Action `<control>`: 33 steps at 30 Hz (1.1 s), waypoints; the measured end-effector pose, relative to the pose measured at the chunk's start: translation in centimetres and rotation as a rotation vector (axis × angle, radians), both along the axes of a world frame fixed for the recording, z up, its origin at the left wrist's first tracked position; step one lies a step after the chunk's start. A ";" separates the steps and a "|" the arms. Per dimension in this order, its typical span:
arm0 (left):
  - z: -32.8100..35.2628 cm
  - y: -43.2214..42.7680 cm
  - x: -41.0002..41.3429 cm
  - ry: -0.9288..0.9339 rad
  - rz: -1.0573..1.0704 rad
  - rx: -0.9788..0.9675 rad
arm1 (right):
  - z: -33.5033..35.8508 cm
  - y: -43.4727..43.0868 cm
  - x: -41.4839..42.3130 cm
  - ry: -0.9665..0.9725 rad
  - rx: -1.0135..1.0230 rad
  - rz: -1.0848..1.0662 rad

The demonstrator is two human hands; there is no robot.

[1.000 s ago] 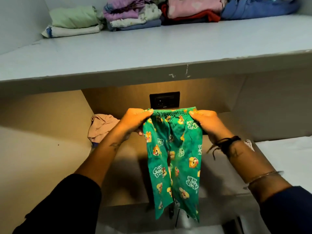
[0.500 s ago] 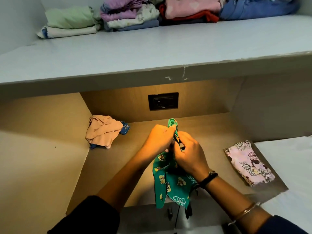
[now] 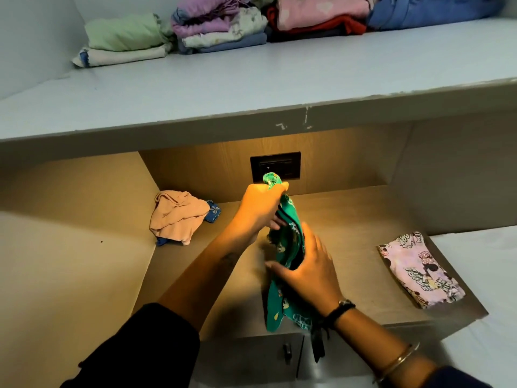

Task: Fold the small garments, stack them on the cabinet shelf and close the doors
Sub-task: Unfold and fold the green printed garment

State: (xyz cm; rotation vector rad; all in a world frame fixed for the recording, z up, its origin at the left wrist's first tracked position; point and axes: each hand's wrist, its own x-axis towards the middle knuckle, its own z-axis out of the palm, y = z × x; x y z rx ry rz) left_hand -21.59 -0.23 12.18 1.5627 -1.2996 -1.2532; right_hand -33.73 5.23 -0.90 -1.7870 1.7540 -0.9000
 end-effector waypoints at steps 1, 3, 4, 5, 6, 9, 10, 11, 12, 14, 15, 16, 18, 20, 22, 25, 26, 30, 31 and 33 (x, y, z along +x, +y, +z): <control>0.2 -0.1 0.0 0.053 0.009 -0.009 | -0.9 0.6 0.5 0.011 0.006 -0.021; 0.6 -0.1 0.1 0.142 0.023 -0.027 | -2.1 1.5 1.4 -0.005 0.000 -0.068; 0.8 -0.1 0.2 0.187 0.024 -0.032 | -2.5 1.6 1.6 -0.008 -0.003 -0.093; 0.9 -0.1 0.2 0.234 0.022 -0.033 | -2.6 1.5 1.8 0.000 -0.011 -0.118; 1.2 -0.2 0.3 0.283 0.019 -0.032 | -2.7 1.2 1.9 0.013 -0.034 -0.139; 1.7 -0.9 1.2 0.381 0.008 -0.071 | -2.6 -0.3 1.9 0.021 -0.146 -0.192; 1.8 -1.0 1.7 0.414 0.038 -0.072 | -2.6 -0.6 1.5 0.042 -0.157 -0.184; 1.9 -1.2 2.4 0.438 0.074 -0.070 | -2.7 -1.2 1.0 0.072 -0.162 -0.180; 1.6 -1.5 3.1 0.452 0.112 -0.061 | -2.7 -1.6 0.2 0.097 -0.153 -0.194; 0.4 -2.0 4.7 0.446 0.188 -0.008 | -2.3 -2.2 -1.7 0.104 -0.103 -0.249; -0.5 -2.2 5.5 0.442 0.232 0.036 | -2.1 -2.6 -2.7 0.092 -0.084 -0.265; -1.4 -2.3 6.0 0.451 0.276 0.092 | -1.8 -3.0 -3.8 0.085 -0.075 -0.265; -3.2 -2.5 6.7 0.475 0.347 0.191 | -1.2 -4.1 -5.9 0.102 -0.059 -0.233; -4.9 -2.7 7.0 0.513 0.385 0.230 | -0.6 -5.8 -7.6 0.165 -0.048 -0.210; -6.4 -2.9 7.0 0.632 0.401 0.229 | 0.3 -7.3 -9.1 0.222 -0.105 -0.217; -7.9 -3.0 6.9 0.844 0.415 0.187 | 0.9 -8.0 -10.3 0.260 -0.236 -0.196; -8.5 -2.8 6.9 0.872 0.417 0.179 | 0.6 -7.8 -10.6 0.284 -0.282 -0.171; -13.0 0.1 7.0 0.700 0.470 0.365 | -4.0 -4.4 -11.8 0.467 -0.232 0.019; -14.3 1.1 7.2 0.591 0.470 0.457 | -5.5 -3.3 -11.9 0.533 -0.113 0.064; -16.6 3.0 7.5 0.409 0.452 0.601 | -7.7 -1.0 -12.0 0.615 0.117 0.103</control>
